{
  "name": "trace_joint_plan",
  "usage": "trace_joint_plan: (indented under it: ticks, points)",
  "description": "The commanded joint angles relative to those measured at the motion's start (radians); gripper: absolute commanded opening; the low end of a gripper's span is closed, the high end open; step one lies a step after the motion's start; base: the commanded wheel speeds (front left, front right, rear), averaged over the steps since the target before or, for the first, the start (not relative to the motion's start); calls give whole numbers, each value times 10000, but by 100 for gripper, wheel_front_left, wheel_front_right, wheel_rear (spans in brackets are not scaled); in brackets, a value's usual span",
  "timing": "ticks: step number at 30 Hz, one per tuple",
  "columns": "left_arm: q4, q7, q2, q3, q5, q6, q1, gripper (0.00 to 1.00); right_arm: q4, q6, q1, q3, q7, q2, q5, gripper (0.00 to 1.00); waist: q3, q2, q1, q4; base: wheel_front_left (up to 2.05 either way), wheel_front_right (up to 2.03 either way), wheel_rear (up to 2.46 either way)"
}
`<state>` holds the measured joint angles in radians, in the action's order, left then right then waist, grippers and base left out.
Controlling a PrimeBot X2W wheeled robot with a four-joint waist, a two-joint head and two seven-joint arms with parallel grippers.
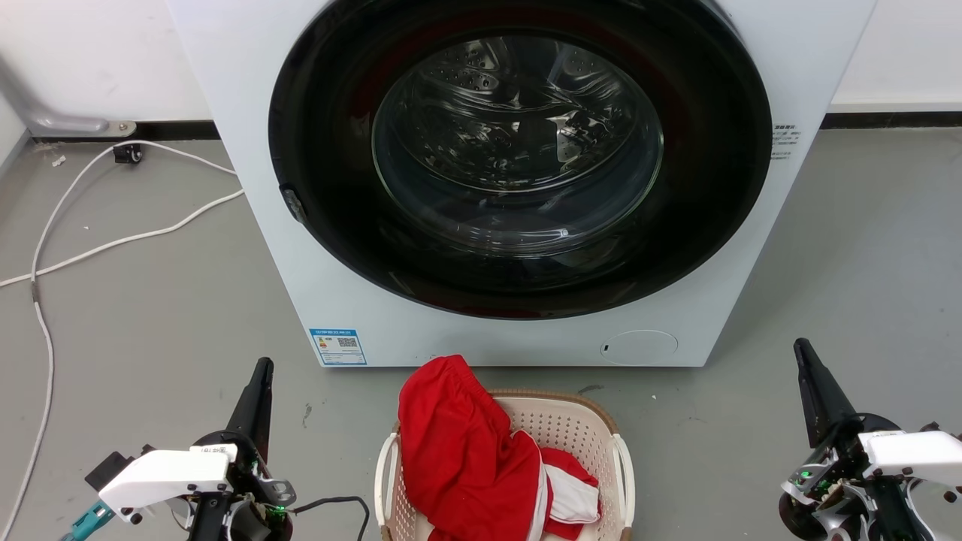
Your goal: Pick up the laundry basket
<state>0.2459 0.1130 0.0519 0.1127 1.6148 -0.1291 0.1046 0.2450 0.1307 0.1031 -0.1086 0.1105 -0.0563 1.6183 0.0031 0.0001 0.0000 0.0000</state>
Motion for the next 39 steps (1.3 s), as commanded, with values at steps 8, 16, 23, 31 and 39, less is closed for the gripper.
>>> trace_joint_plan:
  ticks: [8,16,23,31,39]
  points:
    - [10,41,-13,34,-30,-36,95,0,10,0,108,-23,30,37,-40,0,0,-1,0,0,0,0,0]
    - [46,-8,-10,-4,-2,0,-23,100,42,2,-24,-5,-3,8,-2,100,0,-1,0,0,0,0,0]
    - [201,-219,-53,-101,-96,10,-367,100,181,0,-366,136,-202,44,-78,100,3,-1,0,-3,0,0,0]
    - [1,-612,-47,-102,-434,7,-504,100,49,0,-457,206,-597,44,-379,100,7,-1,0,-7,0,0,0]
    - [-153,-971,-42,183,-1087,4,-583,100,13,0,-413,98,-955,45,-1121,100,10,-1,0,-10,0,0,0]
